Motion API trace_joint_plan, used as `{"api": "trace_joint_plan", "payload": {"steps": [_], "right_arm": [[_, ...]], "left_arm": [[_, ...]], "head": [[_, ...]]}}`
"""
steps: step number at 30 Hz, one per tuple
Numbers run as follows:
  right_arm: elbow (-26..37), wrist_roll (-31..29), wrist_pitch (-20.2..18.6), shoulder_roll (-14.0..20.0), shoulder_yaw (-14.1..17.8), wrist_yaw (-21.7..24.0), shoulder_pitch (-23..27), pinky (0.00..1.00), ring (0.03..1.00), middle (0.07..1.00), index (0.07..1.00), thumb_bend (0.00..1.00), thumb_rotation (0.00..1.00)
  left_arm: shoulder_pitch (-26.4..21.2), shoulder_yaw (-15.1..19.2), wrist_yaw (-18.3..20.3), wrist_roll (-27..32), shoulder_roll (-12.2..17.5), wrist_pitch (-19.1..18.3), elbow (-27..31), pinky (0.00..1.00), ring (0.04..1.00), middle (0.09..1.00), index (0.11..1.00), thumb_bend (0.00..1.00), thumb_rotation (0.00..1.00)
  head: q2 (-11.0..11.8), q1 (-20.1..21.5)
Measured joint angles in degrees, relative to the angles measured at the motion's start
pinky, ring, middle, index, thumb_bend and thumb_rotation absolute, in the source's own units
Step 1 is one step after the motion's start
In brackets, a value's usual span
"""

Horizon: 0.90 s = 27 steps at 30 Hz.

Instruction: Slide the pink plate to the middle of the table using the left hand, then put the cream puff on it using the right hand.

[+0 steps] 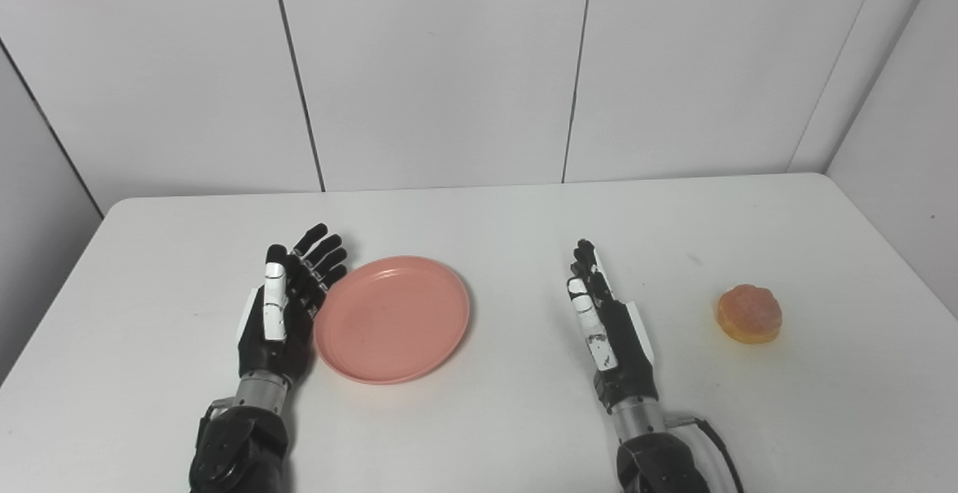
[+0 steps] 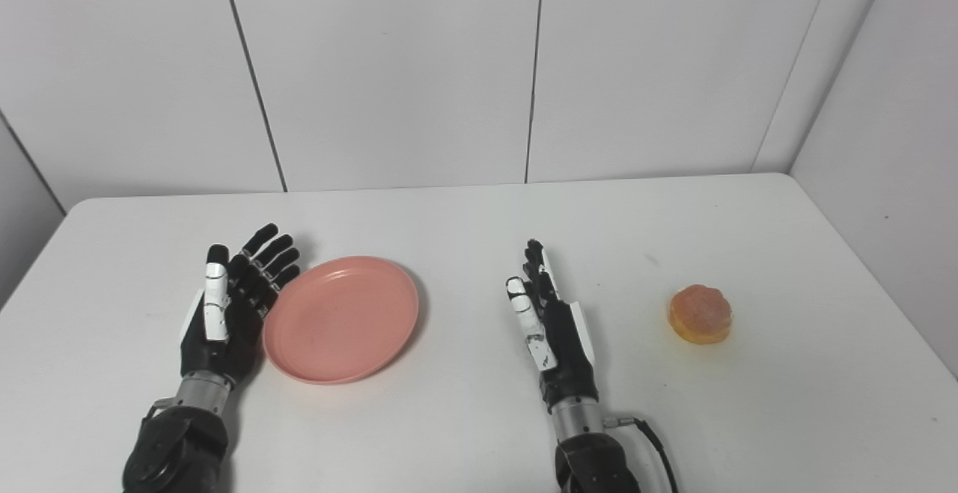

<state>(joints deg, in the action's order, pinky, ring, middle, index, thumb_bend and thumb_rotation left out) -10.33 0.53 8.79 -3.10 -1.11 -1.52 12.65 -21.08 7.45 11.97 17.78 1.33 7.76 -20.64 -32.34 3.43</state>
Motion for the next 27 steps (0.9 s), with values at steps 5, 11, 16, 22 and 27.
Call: {"api": "trace_joint_plan", "payload": {"steps": [5,11,16,22,27], "right_arm": [[0.00,-1.18,0.06,0.12,0.15,0.27,0.01,1.00,1.000,0.998,0.973,0.67,0.88],[0.43,-1.24,0.06,0.51,0.06,0.35,-0.21,1.00,1.000,0.992,0.965,0.65,0.87],[0.54,-1.60,0.15,0.58,0.07,0.38,-0.28,1.00,1.000,0.989,0.963,0.64,0.88],[0.65,-1.82,0.15,0.62,0.09,0.36,-0.35,1.00,1.000,0.992,0.960,0.61,0.86],[0.66,-1.77,0.15,0.78,0.09,0.34,-0.42,1.00,1.000,0.996,0.967,0.62,0.88]], "left_arm": [[1.40,-1.83,-1.15,-1.20,-2.52,-1.88,2.65,0.90,0.862,0.845,0.822,0.68,0.99],[1.60,-2.98,-2.46,-3.05,-3.43,-2.08,3.08,0.89,0.851,0.837,0.812,0.70,0.99],[1.60,-3.69,-2.79,-4.21,-3.87,-1.97,3.09,0.88,0.853,0.839,0.816,0.69,1.00],[1.80,-4.59,-3.53,-5.62,-5.45,-1.68,3.32,0.88,0.858,0.839,0.814,0.68,1.00],[1.58,-4.69,-3.63,-5.70,-6.12,0.17,2.56,0.87,0.858,0.838,0.810,0.69,1.00]], "head": [[-0.26,-1.06],[-0.53,-2.29],[-0.62,-2.38],[-0.70,-1.94],[-0.79,-1.76]]}}
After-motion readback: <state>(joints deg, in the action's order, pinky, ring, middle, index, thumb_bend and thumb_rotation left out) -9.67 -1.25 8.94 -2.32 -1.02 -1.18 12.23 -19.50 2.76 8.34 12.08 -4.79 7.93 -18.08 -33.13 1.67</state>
